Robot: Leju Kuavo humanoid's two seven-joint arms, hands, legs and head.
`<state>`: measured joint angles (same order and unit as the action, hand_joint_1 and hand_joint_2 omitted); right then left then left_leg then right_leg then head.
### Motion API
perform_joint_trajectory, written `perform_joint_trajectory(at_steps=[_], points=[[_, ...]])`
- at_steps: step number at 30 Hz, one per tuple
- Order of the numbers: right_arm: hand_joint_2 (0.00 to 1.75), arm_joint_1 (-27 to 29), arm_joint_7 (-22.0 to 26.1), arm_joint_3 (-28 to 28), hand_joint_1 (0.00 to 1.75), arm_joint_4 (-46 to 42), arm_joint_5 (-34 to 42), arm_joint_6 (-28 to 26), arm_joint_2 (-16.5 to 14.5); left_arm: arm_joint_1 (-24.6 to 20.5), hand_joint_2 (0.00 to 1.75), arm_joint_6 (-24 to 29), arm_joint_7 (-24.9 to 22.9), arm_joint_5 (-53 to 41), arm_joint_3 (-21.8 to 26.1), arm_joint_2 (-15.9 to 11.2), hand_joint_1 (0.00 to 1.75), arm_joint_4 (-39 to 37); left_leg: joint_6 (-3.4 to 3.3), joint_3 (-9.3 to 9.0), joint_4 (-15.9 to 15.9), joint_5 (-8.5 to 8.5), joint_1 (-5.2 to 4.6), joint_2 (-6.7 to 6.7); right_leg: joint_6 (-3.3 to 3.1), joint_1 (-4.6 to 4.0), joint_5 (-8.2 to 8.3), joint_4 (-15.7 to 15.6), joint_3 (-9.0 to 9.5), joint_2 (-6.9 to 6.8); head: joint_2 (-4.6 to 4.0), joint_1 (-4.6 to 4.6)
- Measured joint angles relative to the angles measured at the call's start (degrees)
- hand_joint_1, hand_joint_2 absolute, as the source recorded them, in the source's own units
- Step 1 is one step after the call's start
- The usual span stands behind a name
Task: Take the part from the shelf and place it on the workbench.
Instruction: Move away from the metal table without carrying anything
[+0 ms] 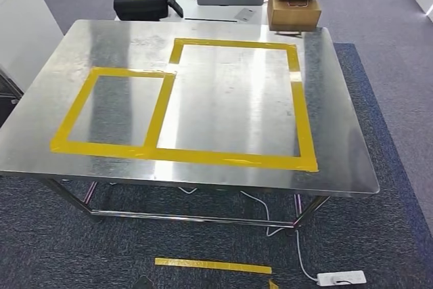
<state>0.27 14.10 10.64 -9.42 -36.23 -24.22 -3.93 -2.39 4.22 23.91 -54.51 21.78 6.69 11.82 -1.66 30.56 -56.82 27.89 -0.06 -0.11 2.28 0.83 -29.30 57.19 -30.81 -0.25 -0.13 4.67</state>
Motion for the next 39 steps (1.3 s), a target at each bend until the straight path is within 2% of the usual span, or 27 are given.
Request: perform_joint_trajectory(at_steps=[2,4,5,6,7,9,10,11,12,15,16,18,20,21,22,23,25,27,30,31,32,33,35,36,37,38,39], points=[[0.00,0.00,-0.01,0.00,0.00,0.00,-0.05,0.00,-0.02,-0.11,0.00,0.03,0.01,0.01,0.01,0.04,0.00,0.00,-0.66,0.30,0.58,-0.68,0.24,0.11,0.45,0.06,-3.10,4.28,-2.02,0.11,0.00,-0.25],[0.00,0.03,-0.02,0.01,0.00,0.00,-0.10,0.00,-0.02,-0.19,0.00,0.05,0.02,0.02,0.02,0.08,0.00,0.00,-0.96,0.93,0.56,-1.07,0.12,0.16,0.81,0.09,-7.12,11.90,-5.20,0.13,0.00,-0.44],[0.00,0.07,-0.03,0.03,0.00,0.00,-0.14,0.00,0.00,-0.16,0.00,0.04,0.02,0.02,0.03,0.10,0.00,0.00,-0.96,1.22,0.49,-1.24,0.05,0.18,0.96,0.10,-8.14,14.68,-6.23,0.13,0.00,-0.42],[0.00,0.12,-0.04,0.05,0.00,0.00,-0.20,0.00,0.02,-0.12,0.00,0.03,0.02,0.02,0.04,0.10,0.00,0.00,-0.92,1.49,0.40,-1.40,0.02,0.19,1.04,0.10,-8.05,15.42,-6.27,0.13,0.00,-0.43],[0.00,0.15,-0.04,0.11,0.00,0.00,-0.28,0.00,0.03,-0.10,0.00,0.03,0.02,0.02,0.04,0.11,0.00,0.00,-0.84,1.71,0.28,-1.53,0.01,0.19,1.06,0.11,-6.90,13.77,-5.12,0.12,0.00,-0.44],[0.00,0.06,-0.03,0.24,0.00,-0.01,-0.40,-0.01,0.06,-0.09,0.00,-0.01,0.03,0.02,0.05,0.15,0.00,0.00,-0.58,1.98,-0.01,-1.70,-0.04,0.17,0.90,0.15,-3.53,5.55,-0.36,0.12,0.00,-0.44],[0.00,-0.02,-0.02,0.30,0.00,-0.02,-0.42,-0.02,0.07,-0.13,0.00,-0.02,0.04,0.02,0.06,0.17,0.00,0.00,-0.36,2.10,-0.23,-1.77,-0.17,0.16,0.66,0.13,-2.41,1.75,1.67,0.17,0.00,-0.41],[0.00,-0.09,0.00,0.34,0.00,-0.02,-0.43,-0.02,0.08,-0.18,0.00,-0.03,0.05,0.02,0.07,0.18,0.00,0.00,-0.10,2.20,-0.37,-1.87,-0.29,0.15,0.39,0.08,-1.89,-0.69,2.88,0.21,0.00,-0.37],[0.00,-0.14,0.02,0.37,0.00,-0.02,-0.44,-0.02,0.08,-0.22,0.00,-0.03,0.07,0.02,0.07,0.18,0.00,0.00,0.22,2.29,-0.45,-2.01,-0.38,0.15,0.08,-0.03,-1.89,-1.62,3.22,0.25,0.00,-0.34],[0.00,0.01,0.04,0.42,0.00,-0.01,-0.45,-0.02,0.08,-0.19,0.00,-0.03,0.12,0.02,0.08,0.16,0.00,0.00,1.17,2.54,-0.79,-2.02,-0.21,0.09,-1.13,-0.09,-1.22,-1.71,2.88,0.09,0.00,-0.34],[0.00,0.03,0.05,0.43,0.00,-0.01,-0.45,-0.02,0.08,-0.15,0.00,-0.03,0.13,0.02,0.08,0.16,0.00,0.00,1.49,2.96,-1.86,-0.99,-0.14,0.05,-1.60,0.00,-0.91,-1.78,2.83,-0.01,0.00,-0.27],[0.00,-0.01,0.05,0.44,0.00,-0.01,-0.45,-0.02,0.08,-0.12,0.00,-0.03,0.13,0.02,0.09,0.16,0.00,0.00,2.08,5.12,-7.70,3.30,0.06,0.00,-2.20,0.11,-0.31,-1.81,2.55,-0.17,0.00,-0.05],[0.00,0.05,0.05,0.46,0.00,0.00,-0.45,-0.02,0.09,-0.08,0.00,-0.03,0.13,0.02,0.10,0.16,0.00,0.00,2.44,7.67,-15.37,7.29,0.24,0.00,-2.27,0.06,0.11,-1.63,1.95,-0.22,0.00,0.04],[0.00,0.08,0.04,0.48,0.00,0.00,-0.45,-0.02,0.09,-0.03,0.00,-0.03,0.13,0.02,0.11,0.16,0.00,0.00,2.48,8.02,-17.31,7.84,0.27,0.00,-2.23,0.03,0.24,-1.48,1.63,-0.23,0.00,0.03],[0.00,0.09,0.04,0.49,0.00,0.00,-0.45,-0.02,0.10,0.02,0.00,-0.03,0.13,0.02,0.13,0.16,0.00,0.00,2.43,7.25,-16.71,7.14,0.28,0.00,-2.19,0.02,0.31,-1.28,1.38,-0.22,0.00,0.04],[0.00,0.08,0.04,0.50,0.00,0.00,-0.45,-0.02,0.10,0.04,0.00,-0.03,0.13,0.02,0.15,0.15,0.00,0.00,2.28,5.53,-13.98,5.58,0.28,0.00,-2.16,0.01,0.34,-1.08,1.20,-0.20,0.00,0.04],[0.00,0.04,0.05,0.52,0.00,0.00,-0.46,-0.02,0.09,-0.03,0.00,-0.02,0.13,0.02,0.22,0.11,0.00,0.00,1.68,0.98,-5.57,2.32,0.17,0.00,-1.95,-0.11,0.33,-0.70,0.97,-0.16,0.00,0.04],[0.00,-0.02,0.07,0.54,0.00,0.00,-0.47,-0.02,0.08,-0.16,0.00,0.00,0.14,0.02,0.28,0.08,0.00,0.00,1.14,-1.17,-0.87,1.30,-0.05,-0.02,-1.37,-0.24,0.48,-0.44,0.56,-0.14,0.00,-0.01],[0.00,-0.04,0.07,0.57,0.00,0.00,-0.47,-0.02,0.08,-0.09,0.00,0.02,0.15,0.01,0.31,0.07,0.00,0.00,0.32,-0.79,-0.21,0.86,-0.12,0.02,-0.24,-0.13,0.74,-0.33,-0.10,-0.09,0.00,-0.03],[0.00,-0.03,0.08,0.57,0.00,0.00,-0.46,-0.02,0.08,-0.07,0.00,0.02,0.16,0.02,0.32,0.07,0.00,0.00,-0.09,-0.66,0.05,0.50,-0.03,0.08,0.06,-0.08,0.06,0.33,-0.55,-0.04,0.00,-0.09],[0.00,-0.02,0.09,0.58,0.00,0.00,-0.46,-0.02,0.08,-0.10,0.00,0.02,0.17,0.02,0.32,0.09,0.00,0.00,-0.49,-0.45,0.32,0.13,0.08,0.14,0.30,-0.05,-1.26,1.99,-1.39,0.01,0.00,-0.21],[0.00,-0.03,0.10,0.59,0.00,0.00,-0.45,-0.02,0.10,-0.17,0.00,0.00,0.19,0.03,0.32,0.11,0.00,0.00,-0.77,-0.14,0.41,-0.19,0.11,0.21,0.49,0.00,-3.34,5.12,-2.80,0.07,0.00,-0.31],[0.00,-0.02,0.10,0.63,0.00,0.00,-0.46,-0.02,0.16,-0.20,0.00,-0.03,0.26,0.10,0.32,0.15,0.00,0.00,-1.01,0.66,0.36,-0.70,0.00,0.25,0.75,0.00,-7.45,13.18,-6.06,0.09,0.00,-0.43],[0.00,0.02,0.08,0.65,0.00,0.00,-0.46,-0.02,0.19,-0.17,0.00,-0.05,0.29,0.14,0.33,0.16,0.00,0.00,-1.01,1.02,0.32,-0.94,-0.05,0.28,0.83,-0.01,-8.45,15.96,-7.04,0.10,0.00,-0.41],[0.00,0.08,0.06,0.66,0.00,0.00,-0.47,-0.02,0.19,-0.14,0.00,-0.07,0.32,0.16,0.34,0.18,0.00,0.00,-0.97,1.31,0.28,-1.16,-0.09,0.29,0.82,-0.01,-8.21,16.32,-6.84,0.09,0.00,-0.42],[0.00,0.12,0.04,0.66,0.00,0.00,-0.47,-0.02,0.20,-0.12,0.00,-0.08,0.34,0.17,0.34,0.20,0.00,0.00,-0.89,1.54,0.22,-1.34,-0.10,0.29,0.75,-0.01,-6.95,14.23,-5.40,0.09,0.00,-0.41],[0.00,0.12,0.04,0.67,0.00,0.00,-0.47,-0.02,0.21,-0.11,0.00,-0.09,0.37,0.17,0.35,0.22,0.00,0.00,-0.78,1.70,0.15,-1.49,-0.10,0.28,0.65,0.00,-5.08,10.16,-2.92,0.09,0.00,-0.42]])
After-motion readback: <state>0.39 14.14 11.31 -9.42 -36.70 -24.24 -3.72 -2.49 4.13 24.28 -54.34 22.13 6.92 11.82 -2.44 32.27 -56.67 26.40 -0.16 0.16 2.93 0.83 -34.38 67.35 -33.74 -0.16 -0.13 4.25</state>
